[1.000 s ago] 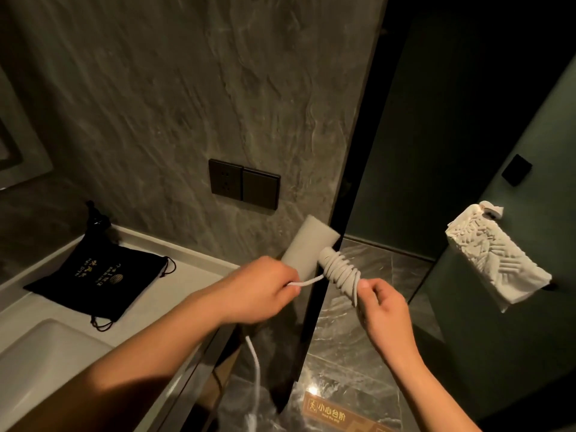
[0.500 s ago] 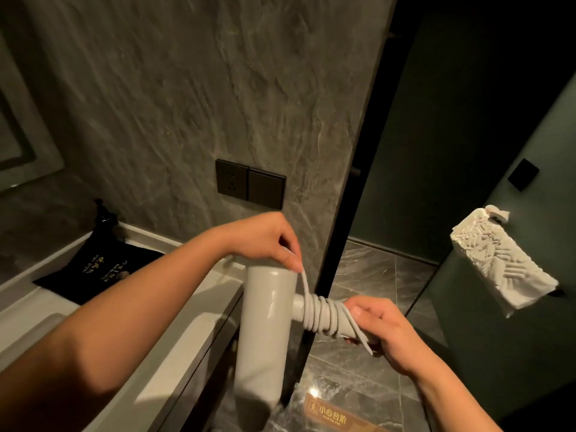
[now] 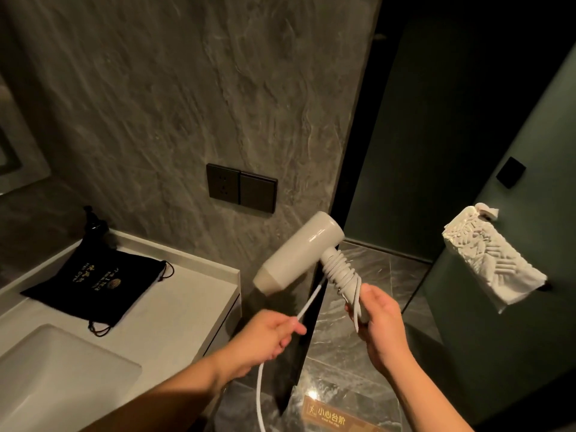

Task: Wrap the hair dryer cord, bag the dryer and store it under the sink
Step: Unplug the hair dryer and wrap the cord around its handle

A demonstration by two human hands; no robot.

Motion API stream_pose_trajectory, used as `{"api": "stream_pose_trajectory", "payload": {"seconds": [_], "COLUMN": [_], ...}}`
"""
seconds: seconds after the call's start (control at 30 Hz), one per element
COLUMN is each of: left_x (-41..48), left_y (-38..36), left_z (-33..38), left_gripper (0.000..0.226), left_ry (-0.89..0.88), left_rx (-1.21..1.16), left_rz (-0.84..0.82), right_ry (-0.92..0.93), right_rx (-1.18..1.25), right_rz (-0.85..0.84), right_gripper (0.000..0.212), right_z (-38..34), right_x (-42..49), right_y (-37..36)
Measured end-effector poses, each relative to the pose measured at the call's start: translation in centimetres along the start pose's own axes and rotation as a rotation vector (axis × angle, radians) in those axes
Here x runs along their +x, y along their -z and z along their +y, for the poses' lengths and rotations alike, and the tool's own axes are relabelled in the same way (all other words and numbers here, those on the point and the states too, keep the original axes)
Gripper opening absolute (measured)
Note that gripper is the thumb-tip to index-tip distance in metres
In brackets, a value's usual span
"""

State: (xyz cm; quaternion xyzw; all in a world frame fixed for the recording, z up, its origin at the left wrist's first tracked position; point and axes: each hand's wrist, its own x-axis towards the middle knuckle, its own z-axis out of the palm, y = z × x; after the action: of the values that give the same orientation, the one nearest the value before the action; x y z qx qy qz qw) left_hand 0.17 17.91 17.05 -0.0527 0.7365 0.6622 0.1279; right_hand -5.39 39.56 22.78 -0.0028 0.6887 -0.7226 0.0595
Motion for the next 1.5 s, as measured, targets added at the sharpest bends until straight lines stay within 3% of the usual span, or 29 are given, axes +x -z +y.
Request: {"api": "stream_pose_trajectory", "payload": {"seconds": [0.1,0.23,0.33,0.43,0.6,0.7,0.87,0.93,1.03,1.1,1.17,1.23,1.3,1.43,1.5], "left_x": [-1.4,-2.9,-2.9,-1.6,1.4,1.8,3.8,3.6,2.2,1.5,1.1,0.4,-0.3,-1.6,-2.4], "left_y": [-0.1,-0.1,1.3,2.6,5.1,5.8,7.5,6.6,4.1,2.9,1.6,0.8,0.2,0.4,0.4], "left_z": [2.6,8.6,12.8,15.9,17.5,17.9,14.4,12.2,6.7,3.3,1.8,1.9,2.5,5.4,7.3], "left_gripper": [0.03,0.033,0.026,0.024,0.033,0.04,0.025,0.039,0.041,0.048,0.042,0.034,0.033,0.025,0.017], "left_ry": [-0.076,-0.351,-0.501,-0.539,-0.488,-0.46,-0.265,-0.055,-0.157,-0.139,-0.104,-0.029,-0.039,-0.206,-0.327], "left_rx": [0.37,1.018,1.256,1.33,1.228,1.105,0.706,0.476,0.055,-0.111,-0.139,-0.082,0.14,0.975,1.237], "left_rz": [-0.011,0.014,0.046,0.01,-0.016,-0.152,-0.268,-0.22,-0.103,-0.172,-0.163,-0.118,-0.086,-0.055,-0.036], "right_ry": [0.078,0.2,0.254,0.334,0.384,0.351,0.225,0.164,0.079,0.074,0.08,0.102,0.13,0.141,0.162], "right_rx": [-0.258,-0.608,-0.758,-0.816,-0.699,-0.535,-0.119,0.069,0.262,0.246,0.112,-0.095,-0.315,-0.585,-0.659], "right_rz": [0.113,0.116,0.028,-0.102,-0.38,-0.549,-0.666,-0.642,-0.492,-0.34,-0.169,-0.025,0.057,0.12,0.107], "right_gripper": [0.029,0.024,0.024,0.024,0.034,0.038,0.043,0.038,0.04,0.039,0.033,0.034,0.042,0.033,0.032], "right_z": [0.7,1.4,1.7,1.6,0.6,-0.3,-2.1,-2.8,-3.3,-3.3,-2.5,-1.1,0.2,1.6,2.2], "right_x": [0.6,0.1,-0.4,-1.0,-1.6,-2.1,-2.0,-2.2,-2.3,-1.9,-1.3,-0.6,-0.3,-0.7,-0.9], "right_y": [-0.2,-1.1,-1.9,-2.3,-2.0,-1.6,-0.8,-1.0,-1.6,-1.8,-2.2,-2.6,-3.2,-4.3,-4.8]}}
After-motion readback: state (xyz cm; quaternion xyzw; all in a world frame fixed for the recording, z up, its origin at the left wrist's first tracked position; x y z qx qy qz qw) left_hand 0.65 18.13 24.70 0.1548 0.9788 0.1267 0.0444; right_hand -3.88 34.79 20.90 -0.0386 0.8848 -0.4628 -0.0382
